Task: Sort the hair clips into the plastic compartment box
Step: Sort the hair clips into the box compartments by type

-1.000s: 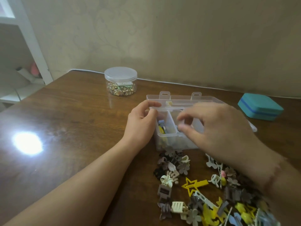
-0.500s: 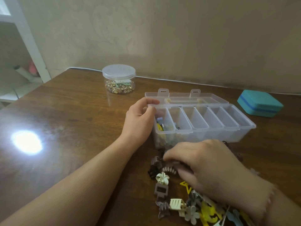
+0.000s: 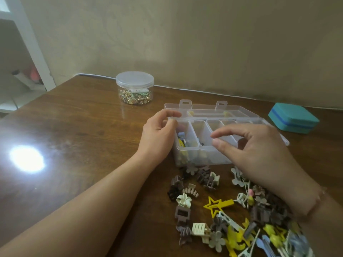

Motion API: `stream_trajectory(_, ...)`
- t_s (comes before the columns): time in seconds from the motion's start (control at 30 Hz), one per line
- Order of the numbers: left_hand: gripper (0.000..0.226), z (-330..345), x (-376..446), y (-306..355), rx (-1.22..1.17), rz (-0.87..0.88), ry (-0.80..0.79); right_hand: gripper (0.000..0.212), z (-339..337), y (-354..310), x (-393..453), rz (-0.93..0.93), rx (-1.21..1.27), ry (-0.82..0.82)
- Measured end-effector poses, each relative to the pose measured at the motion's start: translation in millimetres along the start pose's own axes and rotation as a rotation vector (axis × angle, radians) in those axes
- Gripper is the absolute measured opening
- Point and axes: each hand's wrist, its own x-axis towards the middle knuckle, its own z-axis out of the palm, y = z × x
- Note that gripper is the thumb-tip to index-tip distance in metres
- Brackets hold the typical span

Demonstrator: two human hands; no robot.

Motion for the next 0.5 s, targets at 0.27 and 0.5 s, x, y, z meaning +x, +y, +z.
stream_trajectory(0.27,0.03,1.4,0.3,0.8,0.009,0.026,0.02,0.019,-32.0,-14.3,-31.0,-0.199,-0.429,-0.525)
stream_trajectory(0.5,0.029,1.8,0.1,1.0,0.009,0.042,0.022,0.016,-12.1,-10.4,-33.3,-0.254,-0.514,-0.53)
